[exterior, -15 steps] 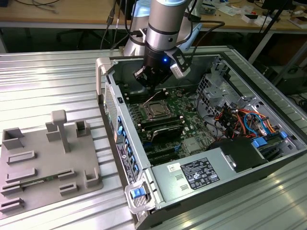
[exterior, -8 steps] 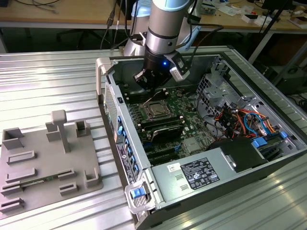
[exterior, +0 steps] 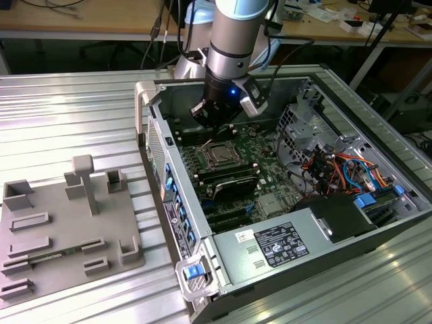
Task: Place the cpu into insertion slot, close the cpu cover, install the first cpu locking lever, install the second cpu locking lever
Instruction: 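Install the first cpu locking lever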
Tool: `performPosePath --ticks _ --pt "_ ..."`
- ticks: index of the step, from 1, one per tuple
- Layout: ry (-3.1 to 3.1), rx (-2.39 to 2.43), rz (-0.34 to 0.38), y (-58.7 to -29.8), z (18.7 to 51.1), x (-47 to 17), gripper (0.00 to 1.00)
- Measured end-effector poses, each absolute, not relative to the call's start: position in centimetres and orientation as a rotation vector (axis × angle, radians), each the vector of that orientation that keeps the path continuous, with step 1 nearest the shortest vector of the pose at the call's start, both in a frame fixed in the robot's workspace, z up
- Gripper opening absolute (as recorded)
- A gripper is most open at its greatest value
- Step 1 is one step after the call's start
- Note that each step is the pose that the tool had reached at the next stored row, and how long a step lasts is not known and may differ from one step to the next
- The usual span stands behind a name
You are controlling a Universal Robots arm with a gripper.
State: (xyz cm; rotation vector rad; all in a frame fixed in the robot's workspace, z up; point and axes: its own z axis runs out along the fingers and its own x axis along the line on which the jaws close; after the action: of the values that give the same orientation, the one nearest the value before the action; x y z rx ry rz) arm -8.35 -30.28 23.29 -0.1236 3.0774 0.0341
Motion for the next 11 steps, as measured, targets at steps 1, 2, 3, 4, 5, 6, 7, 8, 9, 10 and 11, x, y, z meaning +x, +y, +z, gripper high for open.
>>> performPosePath --ticks 1,2,3,4,5,6,7,8,9,10,11 --pt "3.077 -0.124 0.034 -30.3 23.2 -8.2 0.11" --pt "3.077 -0.124 0.035 -30.3 23.2 -8.0 0.11" --pt "3.077 -0.124 0.034 -30.3 23.0 -7.8 0.11" --pt "3.077 -0.124 0.034 -30.2 22.9 -7.7 0.11" --pt "3.077 -0.124 0.034 -30.2 22.9 -7.6 0.11" --pt "3.077 -0.124 0.034 -30.2 22.8 -7.5 0.11" --pt "3.078 -0.124 0.034 -30.1 22.6 -7.3 0.11" --pt "3.078 -0.124 0.034 -30.1 22.5 -7.1 0.11" --pt "3.078 -0.124 0.034 -30.0 22.3 -6.9 0.11" --pt "3.078 -0.124 0.034 -29.9 22.1 -6.7 0.11" --pt "3.078 -0.124 0.034 -29.9 22.0 -6.6 0.11"
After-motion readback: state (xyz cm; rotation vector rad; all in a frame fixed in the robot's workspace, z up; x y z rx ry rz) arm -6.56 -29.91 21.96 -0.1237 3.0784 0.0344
